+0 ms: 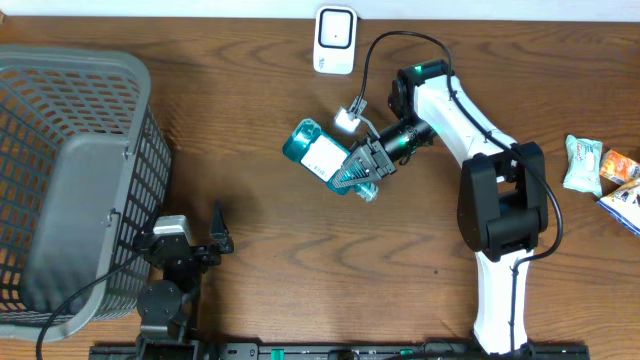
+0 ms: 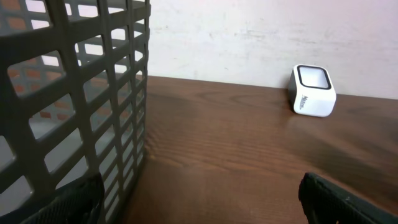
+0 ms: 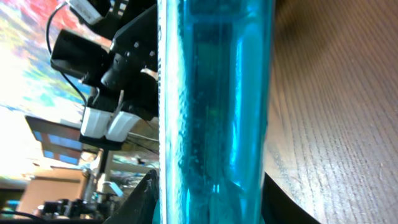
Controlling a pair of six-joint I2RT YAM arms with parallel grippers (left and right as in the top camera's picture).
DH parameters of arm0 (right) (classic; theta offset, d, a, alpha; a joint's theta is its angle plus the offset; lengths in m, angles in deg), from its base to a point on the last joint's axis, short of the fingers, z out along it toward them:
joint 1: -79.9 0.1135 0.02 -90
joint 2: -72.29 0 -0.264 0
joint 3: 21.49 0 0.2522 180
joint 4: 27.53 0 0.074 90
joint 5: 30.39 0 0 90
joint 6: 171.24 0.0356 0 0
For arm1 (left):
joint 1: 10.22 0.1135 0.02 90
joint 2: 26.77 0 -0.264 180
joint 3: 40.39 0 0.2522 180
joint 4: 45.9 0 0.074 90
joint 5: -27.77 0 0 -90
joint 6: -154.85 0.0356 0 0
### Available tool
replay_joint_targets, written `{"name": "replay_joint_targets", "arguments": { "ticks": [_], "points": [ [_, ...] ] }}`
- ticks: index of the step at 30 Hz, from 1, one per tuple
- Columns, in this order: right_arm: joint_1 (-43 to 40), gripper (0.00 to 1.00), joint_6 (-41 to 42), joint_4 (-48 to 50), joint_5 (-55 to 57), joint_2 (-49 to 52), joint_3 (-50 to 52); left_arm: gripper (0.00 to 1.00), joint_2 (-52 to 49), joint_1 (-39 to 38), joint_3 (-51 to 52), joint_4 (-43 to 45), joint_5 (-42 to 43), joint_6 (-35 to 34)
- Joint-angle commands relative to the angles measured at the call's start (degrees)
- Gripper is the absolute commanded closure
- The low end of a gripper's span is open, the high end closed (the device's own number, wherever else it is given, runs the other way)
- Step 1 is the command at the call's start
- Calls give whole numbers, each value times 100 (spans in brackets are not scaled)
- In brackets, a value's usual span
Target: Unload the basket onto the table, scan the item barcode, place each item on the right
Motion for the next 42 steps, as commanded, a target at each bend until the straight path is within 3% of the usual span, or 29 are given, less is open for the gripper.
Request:
{"name": "replay_joint_targets", "arguments": {
  "ticks": [1,6,11,19,27,31,42],
  "points": [
    [-9,99,-586,37,66,-190,-133,0,31,28,129,-186,-92,-46],
    [13,99,-636,997,1003,-188,-133,0,31,28,129,-186,-92,-46],
    [22,99,798,2953,2234,-188,-133,0,31,28,129,-186,-94,-46],
    [76,99,2396,5532,4710,-181,-133,0,31,28,129,-186,-94,-46],
    [321,99,2380,6098,6054,81,-129,0,0,28,129,-186,-92,-46],
    [387,99,2378,6432,6105,212,-129,0,0,28,129,-186,-94,-46],
    [507,99,2354,6266,6992,1062,-127,0,0,28,129,-186,-92,-46]
  ]
}}
